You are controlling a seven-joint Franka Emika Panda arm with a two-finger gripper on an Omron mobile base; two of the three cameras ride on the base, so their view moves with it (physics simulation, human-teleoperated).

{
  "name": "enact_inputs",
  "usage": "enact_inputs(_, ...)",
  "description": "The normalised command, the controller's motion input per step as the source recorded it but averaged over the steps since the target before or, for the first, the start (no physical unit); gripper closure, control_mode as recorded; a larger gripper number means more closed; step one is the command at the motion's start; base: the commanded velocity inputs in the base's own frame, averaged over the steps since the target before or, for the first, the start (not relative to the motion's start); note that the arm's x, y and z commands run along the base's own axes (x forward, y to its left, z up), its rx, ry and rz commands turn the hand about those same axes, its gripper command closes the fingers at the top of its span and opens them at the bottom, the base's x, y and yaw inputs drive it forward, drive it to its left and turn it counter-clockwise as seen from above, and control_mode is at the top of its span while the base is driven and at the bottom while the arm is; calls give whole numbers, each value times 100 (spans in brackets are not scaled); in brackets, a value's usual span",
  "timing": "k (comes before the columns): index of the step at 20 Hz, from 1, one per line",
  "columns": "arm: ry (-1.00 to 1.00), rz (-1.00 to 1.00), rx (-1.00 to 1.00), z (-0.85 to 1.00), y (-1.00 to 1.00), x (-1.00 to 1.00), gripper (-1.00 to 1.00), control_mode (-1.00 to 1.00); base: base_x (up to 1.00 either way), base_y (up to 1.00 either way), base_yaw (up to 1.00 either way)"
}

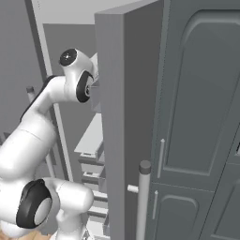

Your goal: Pick the tangerine and apple from the fridge and place them inside the tupperware on the counter.

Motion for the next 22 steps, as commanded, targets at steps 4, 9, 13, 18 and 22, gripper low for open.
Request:
enact_inputs(4, 0, -2, 0, 0, -28, 38, -100, -100, 0, 0, 0)
enact_inputs(9, 0, 0, 0, 0, -19, 43, -100, -100, 0, 0, 0)
enact_inputs(13, 0, 0, 0, 0, -18, 40, -100, -100, 0, 0, 0)
enact_inputs(18, -1, 0, 0, 0, -17, 36, -100, -100, 0, 0, 0)
enact_inputs(22, -2, 0, 0, 0, -9, 37, -100, -100, 0, 0, 0)
